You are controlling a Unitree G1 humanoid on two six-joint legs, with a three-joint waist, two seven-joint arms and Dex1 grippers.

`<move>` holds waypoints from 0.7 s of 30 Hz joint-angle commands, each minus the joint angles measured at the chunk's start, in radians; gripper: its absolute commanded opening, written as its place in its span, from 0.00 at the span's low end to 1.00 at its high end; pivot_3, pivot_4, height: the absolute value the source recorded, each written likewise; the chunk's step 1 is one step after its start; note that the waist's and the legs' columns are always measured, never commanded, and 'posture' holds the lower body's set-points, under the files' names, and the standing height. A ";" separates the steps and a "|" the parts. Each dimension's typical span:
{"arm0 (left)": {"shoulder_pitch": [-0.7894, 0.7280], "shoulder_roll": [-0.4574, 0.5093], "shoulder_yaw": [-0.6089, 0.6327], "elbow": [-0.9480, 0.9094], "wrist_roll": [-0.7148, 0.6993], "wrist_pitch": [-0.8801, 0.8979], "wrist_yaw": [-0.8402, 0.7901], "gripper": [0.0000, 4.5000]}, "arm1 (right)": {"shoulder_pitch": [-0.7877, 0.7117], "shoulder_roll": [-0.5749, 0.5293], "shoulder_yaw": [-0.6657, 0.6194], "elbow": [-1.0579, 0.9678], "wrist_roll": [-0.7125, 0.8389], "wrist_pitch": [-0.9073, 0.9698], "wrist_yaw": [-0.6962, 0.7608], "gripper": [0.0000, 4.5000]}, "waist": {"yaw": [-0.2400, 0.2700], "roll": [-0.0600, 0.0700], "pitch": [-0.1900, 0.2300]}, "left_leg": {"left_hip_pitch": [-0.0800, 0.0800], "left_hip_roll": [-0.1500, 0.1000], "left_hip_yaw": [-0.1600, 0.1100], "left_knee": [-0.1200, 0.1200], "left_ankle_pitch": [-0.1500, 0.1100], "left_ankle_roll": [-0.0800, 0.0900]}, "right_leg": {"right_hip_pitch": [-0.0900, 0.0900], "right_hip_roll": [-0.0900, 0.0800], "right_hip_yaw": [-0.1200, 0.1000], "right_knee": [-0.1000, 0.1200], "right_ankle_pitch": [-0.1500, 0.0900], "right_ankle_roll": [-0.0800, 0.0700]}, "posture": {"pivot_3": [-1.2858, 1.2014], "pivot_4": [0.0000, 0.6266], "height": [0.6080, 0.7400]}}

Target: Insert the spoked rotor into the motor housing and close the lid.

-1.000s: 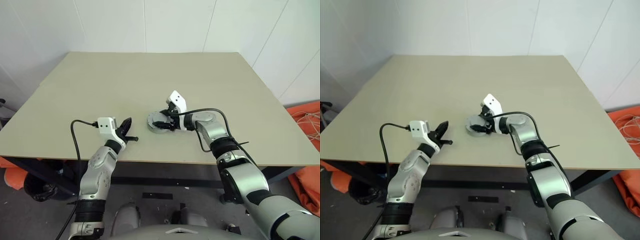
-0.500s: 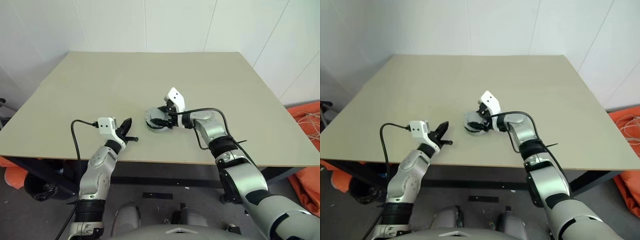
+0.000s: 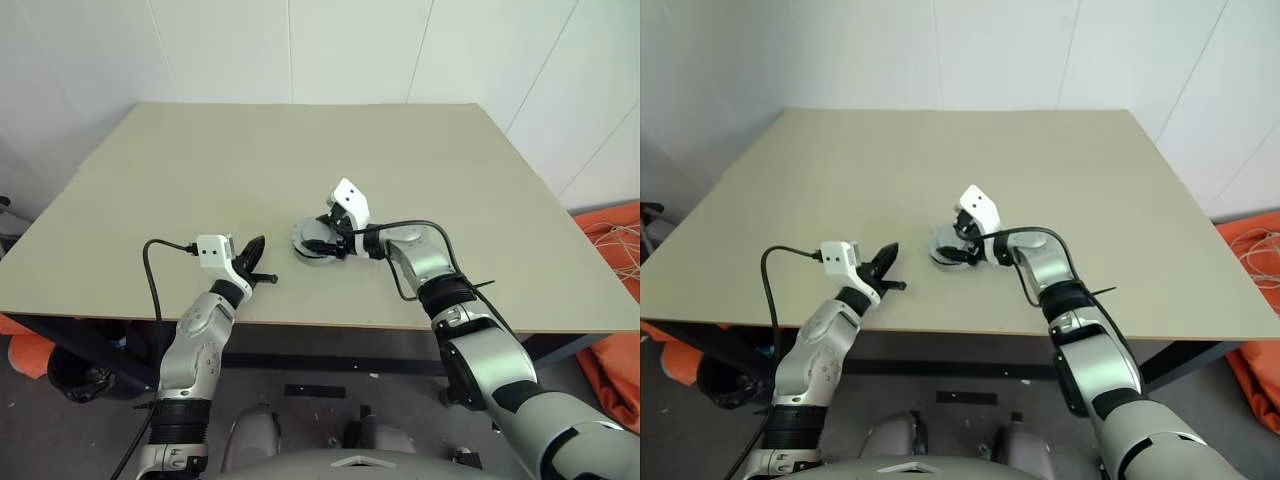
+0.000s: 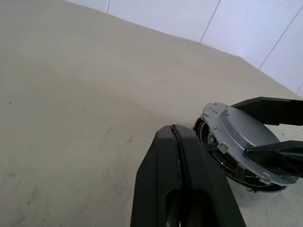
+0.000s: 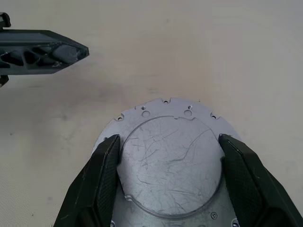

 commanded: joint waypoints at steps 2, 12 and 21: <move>-0.006 0.003 0.003 -0.037 -0.009 -0.005 -0.003 0.00 | -0.014 0.004 0.003 -0.004 -0.001 -0.034 -0.007 0.71 | 0.000 0.000 0.000 | 0.000 0.000 0.000 0.000 0.000 0.000 | 0.000 0.000 0.000 0.000 0.000 0.000 | 0.52 0.00 1.00; -0.003 0.005 0.004 -0.041 -0.009 -0.004 -0.003 0.00 | -0.012 0.016 0.015 0.019 -0.029 -0.042 -0.054 0.71 | -0.001 0.000 0.000 | 0.000 0.000 0.000 0.000 0.000 0.000 | 0.000 0.000 0.000 0.000 0.000 0.000 | 0.52 0.00 1.00; -0.003 0.004 0.004 -0.041 -0.009 -0.004 -0.001 0.00 | -0.002 0.003 0.055 -0.004 -0.061 -0.017 -0.039 0.71 | -0.001 0.000 0.000 | 0.003 0.000 0.000 0.000 0.000 0.000 | 0.002 0.000 0.000 0.000 0.000 0.000 | 0.52 0.00 1.00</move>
